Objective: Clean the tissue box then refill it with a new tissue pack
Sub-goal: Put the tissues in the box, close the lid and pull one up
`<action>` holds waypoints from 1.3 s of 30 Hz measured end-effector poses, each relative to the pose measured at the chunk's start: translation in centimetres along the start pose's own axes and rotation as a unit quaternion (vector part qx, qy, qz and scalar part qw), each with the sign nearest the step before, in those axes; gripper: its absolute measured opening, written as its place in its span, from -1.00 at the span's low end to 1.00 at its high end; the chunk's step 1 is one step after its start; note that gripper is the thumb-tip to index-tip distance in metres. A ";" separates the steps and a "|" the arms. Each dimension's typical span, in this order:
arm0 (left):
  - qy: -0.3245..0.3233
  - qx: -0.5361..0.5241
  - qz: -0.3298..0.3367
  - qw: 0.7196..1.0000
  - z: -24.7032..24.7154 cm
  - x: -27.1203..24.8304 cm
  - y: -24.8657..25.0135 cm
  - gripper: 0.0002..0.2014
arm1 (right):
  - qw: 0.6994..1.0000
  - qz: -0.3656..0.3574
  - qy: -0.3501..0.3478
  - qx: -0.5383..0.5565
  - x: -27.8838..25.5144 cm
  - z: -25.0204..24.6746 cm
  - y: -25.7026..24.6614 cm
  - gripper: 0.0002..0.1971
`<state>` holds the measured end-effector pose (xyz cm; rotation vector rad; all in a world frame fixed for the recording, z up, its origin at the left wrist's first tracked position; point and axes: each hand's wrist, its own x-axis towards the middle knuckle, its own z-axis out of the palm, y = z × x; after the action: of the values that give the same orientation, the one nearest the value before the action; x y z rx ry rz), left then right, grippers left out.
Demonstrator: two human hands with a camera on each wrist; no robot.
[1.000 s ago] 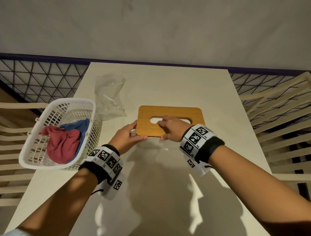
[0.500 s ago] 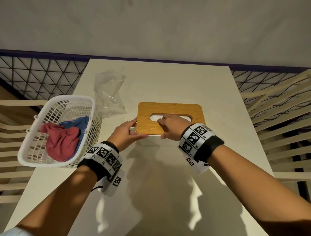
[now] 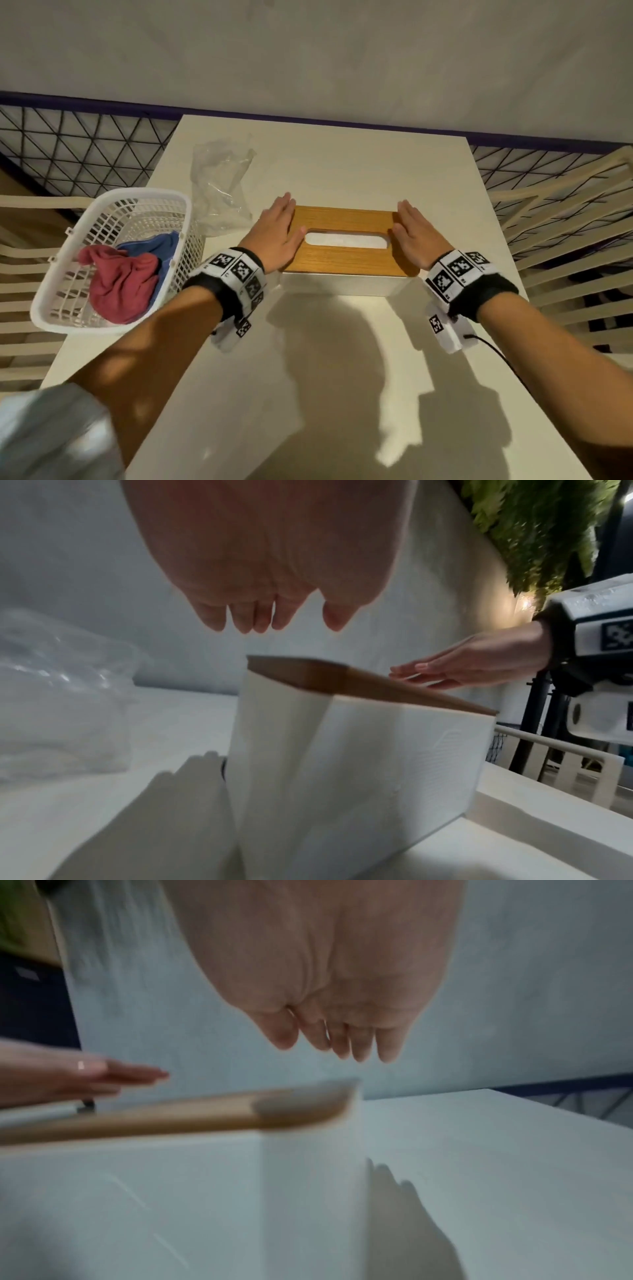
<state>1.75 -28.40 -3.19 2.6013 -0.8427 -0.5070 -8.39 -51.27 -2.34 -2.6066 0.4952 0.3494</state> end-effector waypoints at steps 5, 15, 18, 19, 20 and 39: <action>-0.005 0.065 -0.010 0.998 2.6 1.8 0.5 -0.36 | 1.000 -0.010 -0.007 0.007 1.0 2.2 1.7 -0.47; 0.064 0.027 -0.001 0.998 3.6 1.9 0.3 -0.36 | 0.997 -0.038 0.057 0.030 1.2 3.2 2.4 -0.50; 0.093 0.008 0.011 0.996 3.5 2.1 0.1 -0.32 | 0.993 -0.039 0.075 0.077 1.3 3.5 2.4 -0.50; 0.096 0.005 0.010 0.995 3.5 2.2 0.1 -0.29 | 0.993 -0.037 0.077 0.085 1.4 3.5 2.3 -0.49; 0.096 0.003 0.004 0.995 3.4 2.3 0.2 -0.28 | 0.993 -0.033 0.076 0.087 1.5 3.4 2.3 -0.49; 0.054 0.063 -0.032 0.996 2.9 2.8 1.4 -0.39 | 0.985 0.032 0.016 0.169 2.9 1.6 2.5 -0.53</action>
<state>1.92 -31.82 -5.70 2.7505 -0.7809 -0.3372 -7.06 -53.33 -5.63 -2.2753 0.5944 0.2218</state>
